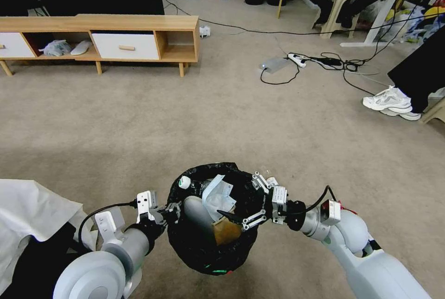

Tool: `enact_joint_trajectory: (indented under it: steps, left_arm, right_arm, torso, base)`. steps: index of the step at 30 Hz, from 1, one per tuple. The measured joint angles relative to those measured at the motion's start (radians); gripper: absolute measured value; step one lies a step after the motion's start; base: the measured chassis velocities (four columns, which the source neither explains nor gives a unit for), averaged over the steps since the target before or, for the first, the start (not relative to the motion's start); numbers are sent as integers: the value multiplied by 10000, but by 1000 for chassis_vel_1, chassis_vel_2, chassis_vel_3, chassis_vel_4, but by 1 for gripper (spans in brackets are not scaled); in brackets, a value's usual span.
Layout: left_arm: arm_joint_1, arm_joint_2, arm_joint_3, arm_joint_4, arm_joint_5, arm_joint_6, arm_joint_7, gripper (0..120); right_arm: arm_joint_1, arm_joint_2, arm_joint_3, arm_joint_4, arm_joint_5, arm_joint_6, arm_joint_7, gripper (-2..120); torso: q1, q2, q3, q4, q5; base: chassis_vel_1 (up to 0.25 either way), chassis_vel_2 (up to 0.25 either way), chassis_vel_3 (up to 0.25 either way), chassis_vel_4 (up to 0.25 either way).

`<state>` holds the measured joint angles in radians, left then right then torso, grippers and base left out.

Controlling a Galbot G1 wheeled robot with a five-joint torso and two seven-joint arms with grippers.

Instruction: Pick up the trash bin and place the garbage on the floor into it.

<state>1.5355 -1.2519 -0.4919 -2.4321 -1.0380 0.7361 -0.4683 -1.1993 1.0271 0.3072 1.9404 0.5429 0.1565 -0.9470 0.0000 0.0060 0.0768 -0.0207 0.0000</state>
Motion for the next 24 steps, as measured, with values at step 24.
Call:
enact_joint_trajectory:
  steps: [24]
  left_arm:
    - [-398, -405, -1827, 207, -488, -222, -387, 4]
  right_arm:
    - [-1941, 703, 2946, 1780, -706, -1494, 10019, 100]
  torso:
    - [0, 0, 0, 1, 1]
  base:
    - [0, 0, 0, 0]
